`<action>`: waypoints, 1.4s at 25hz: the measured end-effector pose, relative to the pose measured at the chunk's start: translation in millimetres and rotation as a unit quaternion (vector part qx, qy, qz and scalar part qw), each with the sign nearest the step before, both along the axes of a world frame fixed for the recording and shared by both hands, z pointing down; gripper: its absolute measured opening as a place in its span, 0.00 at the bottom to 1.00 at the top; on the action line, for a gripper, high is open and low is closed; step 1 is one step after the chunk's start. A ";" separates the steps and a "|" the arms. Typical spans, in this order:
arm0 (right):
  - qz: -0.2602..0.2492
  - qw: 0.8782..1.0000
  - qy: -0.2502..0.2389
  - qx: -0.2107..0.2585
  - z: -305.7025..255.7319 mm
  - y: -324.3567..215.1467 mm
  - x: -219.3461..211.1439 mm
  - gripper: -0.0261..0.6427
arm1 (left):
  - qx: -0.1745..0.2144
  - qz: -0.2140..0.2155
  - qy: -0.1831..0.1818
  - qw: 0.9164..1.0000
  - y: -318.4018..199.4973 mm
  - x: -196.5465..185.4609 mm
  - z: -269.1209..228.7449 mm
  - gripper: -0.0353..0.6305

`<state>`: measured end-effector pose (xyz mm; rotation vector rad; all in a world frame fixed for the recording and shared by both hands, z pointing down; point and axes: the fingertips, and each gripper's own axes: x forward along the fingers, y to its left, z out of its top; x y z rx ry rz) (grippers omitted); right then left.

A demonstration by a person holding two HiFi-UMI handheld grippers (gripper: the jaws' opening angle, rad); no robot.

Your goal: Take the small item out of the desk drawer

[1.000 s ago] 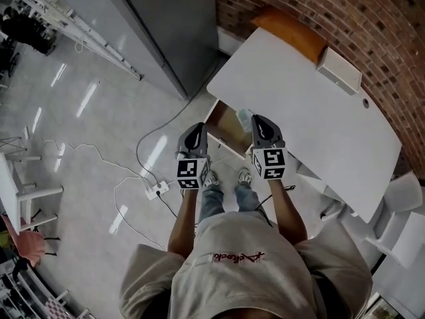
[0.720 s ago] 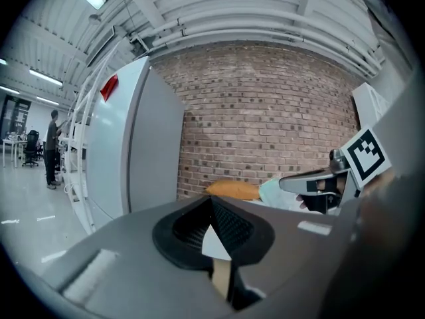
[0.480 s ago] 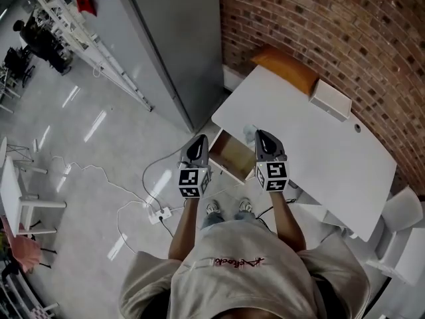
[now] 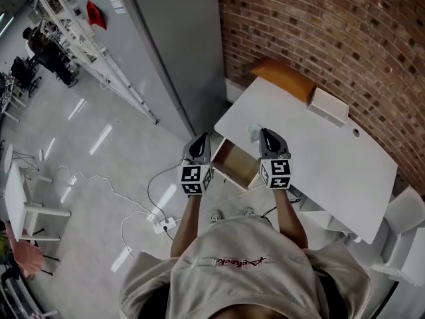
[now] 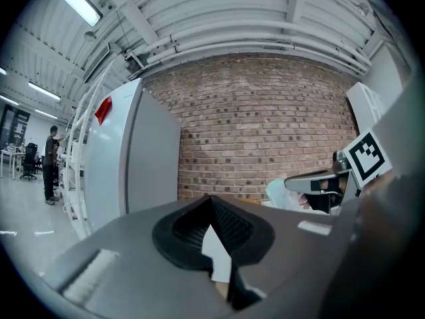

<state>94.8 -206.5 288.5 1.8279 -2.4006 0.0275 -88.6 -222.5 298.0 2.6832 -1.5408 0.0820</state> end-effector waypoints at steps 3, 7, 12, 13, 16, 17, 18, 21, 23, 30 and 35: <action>0.003 1.000 -0.003 0.003 -4.0 -2.8 0.6 0.06 | 0.001 0.002 0.000 1.000 -3.1 1.9 -4.1 0.07; 0.005 1.000 -0.002 0.008 -8.9 -7.9 -0.7 0.06 | 0.003 0.003 0.002 1.000 -6.6 0.6 -7.9 0.07; 0.005 1.000 -0.001 0.017 -18.2 -17.3 1.4 0.06 | 0.014 -0.001 0.003 1.000 -14.9 -3.9 -18.9 0.07; 0.005 1.000 -0.001 0.018 -19.3 -18.9 1.5 0.06 | 0.016 -0.002 0.003 1.000 -17.0 -5.2 -21.1 0.07; 0.003 1.000 0.001 0.020 -21.4 -21.6 1.6 0.06 | 0.019 -0.006 0.003 1.000 -21.4 -7.7 -26.2 0.07; 0.003 1.000 0.002 0.021 -22.6 -22.8 2.0 0.06 | 0.021 -0.006 0.003 1.000 -22.9 -7.7 -28.2 0.07; 0.002 1.000 0.003 0.021 -23.6 -24.0 2.6 0.06 | 0.023 -0.006 0.003 1.000 -24.1 -7.3 -30.2 0.07; 0.003 1.000 0.005 0.020 -23.9 -25.0 3.4 0.06 | 0.025 -0.006 0.002 1.000 -24.4 -6.7 -32.4 0.07; 0.003 1.000 0.005 0.022 -23.9 -25.4 2.8 0.06 | 0.025 -0.006 0.002 1.000 -24.4 -6.8 -31.9 0.07; 0.004 1.000 0.005 0.018 -20.9 -27.0 4.4 0.06 | 0.023 -0.003 0.000 1.000 -26.3 -4.3 -29.4 0.07; 0.007 1.000 0.005 0.015 -17.5 -28.1 6.1 0.06 | 0.022 -0.001 -0.002 1.000 -27.8 -2.4 -26.8 0.07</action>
